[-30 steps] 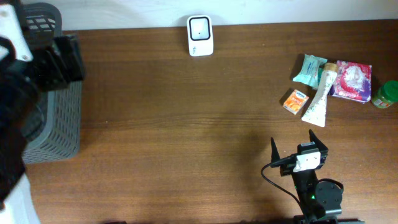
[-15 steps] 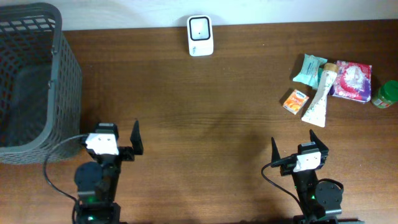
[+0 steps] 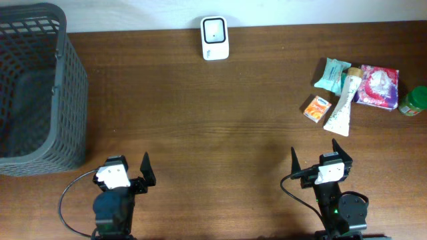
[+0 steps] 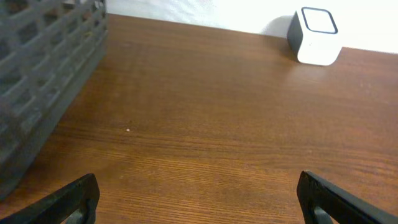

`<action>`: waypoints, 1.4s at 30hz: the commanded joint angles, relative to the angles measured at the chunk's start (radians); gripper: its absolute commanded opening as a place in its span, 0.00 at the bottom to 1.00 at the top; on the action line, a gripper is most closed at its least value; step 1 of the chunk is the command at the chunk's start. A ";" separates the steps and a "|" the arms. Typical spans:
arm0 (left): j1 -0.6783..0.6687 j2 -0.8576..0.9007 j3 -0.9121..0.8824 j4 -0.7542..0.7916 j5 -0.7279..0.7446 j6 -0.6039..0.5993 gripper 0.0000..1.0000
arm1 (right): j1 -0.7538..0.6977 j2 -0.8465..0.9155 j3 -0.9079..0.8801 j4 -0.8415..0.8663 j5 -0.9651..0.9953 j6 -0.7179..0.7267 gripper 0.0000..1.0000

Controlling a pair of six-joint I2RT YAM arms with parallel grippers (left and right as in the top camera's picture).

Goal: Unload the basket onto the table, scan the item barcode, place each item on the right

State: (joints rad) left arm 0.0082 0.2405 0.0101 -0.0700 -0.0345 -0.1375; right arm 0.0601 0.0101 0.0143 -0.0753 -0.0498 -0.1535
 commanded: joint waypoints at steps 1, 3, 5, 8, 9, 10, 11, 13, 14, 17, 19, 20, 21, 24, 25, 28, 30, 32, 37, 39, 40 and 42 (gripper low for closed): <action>0.001 -0.106 -0.002 -0.011 -0.030 -0.026 0.99 | 0.005 -0.007 -0.009 0.000 0.005 0.011 0.99; 0.001 -0.136 -0.002 -0.011 -0.022 0.037 0.99 | 0.005 -0.007 -0.009 0.000 0.005 0.011 0.99; 0.001 -0.234 -0.002 -0.014 -0.007 0.119 0.99 | 0.005 -0.007 -0.009 0.000 0.005 0.011 0.99; 0.001 -0.236 -0.002 -0.014 -0.004 0.177 0.99 | 0.005 -0.007 -0.009 0.000 0.005 0.011 0.99; 0.001 -0.236 -0.002 -0.014 -0.003 0.200 0.99 | 0.005 -0.007 -0.009 0.000 0.005 0.011 0.99; 0.001 -0.236 -0.002 -0.014 -0.007 0.200 0.99 | 0.005 -0.007 -0.009 0.000 0.005 0.011 0.99; 0.001 -0.236 -0.002 -0.014 -0.007 0.200 0.99 | 0.005 -0.007 -0.009 0.000 0.005 0.011 0.99; 0.001 -0.236 -0.002 -0.014 -0.007 0.198 0.99 | 0.005 -0.007 -0.009 0.000 0.005 0.011 0.99; 0.001 -0.236 -0.002 -0.014 -0.006 0.198 0.99 | 0.005 -0.007 -0.009 0.000 0.005 0.011 0.99; 0.002 -0.236 -0.002 -0.012 -0.005 0.199 0.99 | 0.005 -0.007 -0.009 0.000 0.005 0.011 0.99; 0.001 -0.235 -0.001 -0.013 -0.007 0.199 0.99 | 0.005 -0.007 -0.009 0.000 0.005 0.011 0.99; 0.001 -0.235 -0.001 -0.013 -0.007 0.199 0.99 | 0.005 -0.007 -0.009 0.000 0.005 0.011 0.99; 0.001 -0.235 -0.001 -0.013 -0.007 0.199 0.99 | 0.005 -0.007 -0.009 0.000 0.005 0.011 0.99; 0.001 -0.235 -0.001 -0.013 -0.007 0.199 0.99 | 0.005 -0.007 -0.009 0.000 0.005 0.011 0.99; 0.001 -0.235 -0.001 -0.013 -0.007 0.199 0.99 | 0.005 -0.007 -0.009 0.000 0.005 0.011 0.99; 0.001 -0.233 -0.001 -0.013 -0.007 0.199 0.99 | 0.005 -0.007 -0.009 0.000 0.005 0.011 0.99; 0.001 -0.233 -0.001 -0.013 -0.007 0.199 0.99 | 0.005 -0.007 -0.009 0.000 0.005 0.011 0.99; 0.001 -0.233 -0.001 -0.013 -0.007 0.199 0.99 | 0.005 -0.007 -0.009 0.000 0.005 0.011 0.99; 0.001 -0.233 -0.001 -0.013 -0.007 0.199 0.99 | 0.005 -0.007 -0.009 0.000 0.005 0.011 0.99; 0.001 -0.233 -0.001 -0.013 -0.007 0.199 0.99 | 0.005 -0.007 -0.009 0.000 0.002 0.011 0.99; 0.001 -0.233 -0.001 -0.013 -0.007 0.199 0.99 | 0.005 -0.007 -0.009 0.000 0.002 0.012 0.99; 0.001 -0.233 -0.001 -0.013 -0.007 0.199 0.99 | 0.005 -0.007 -0.009 -0.001 0.002 0.012 0.99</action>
State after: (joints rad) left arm 0.0086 0.0147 0.0105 -0.0753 -0.0414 0.0456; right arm 0.0601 0.0101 0.0143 -0.0746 -0.0498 -0.1528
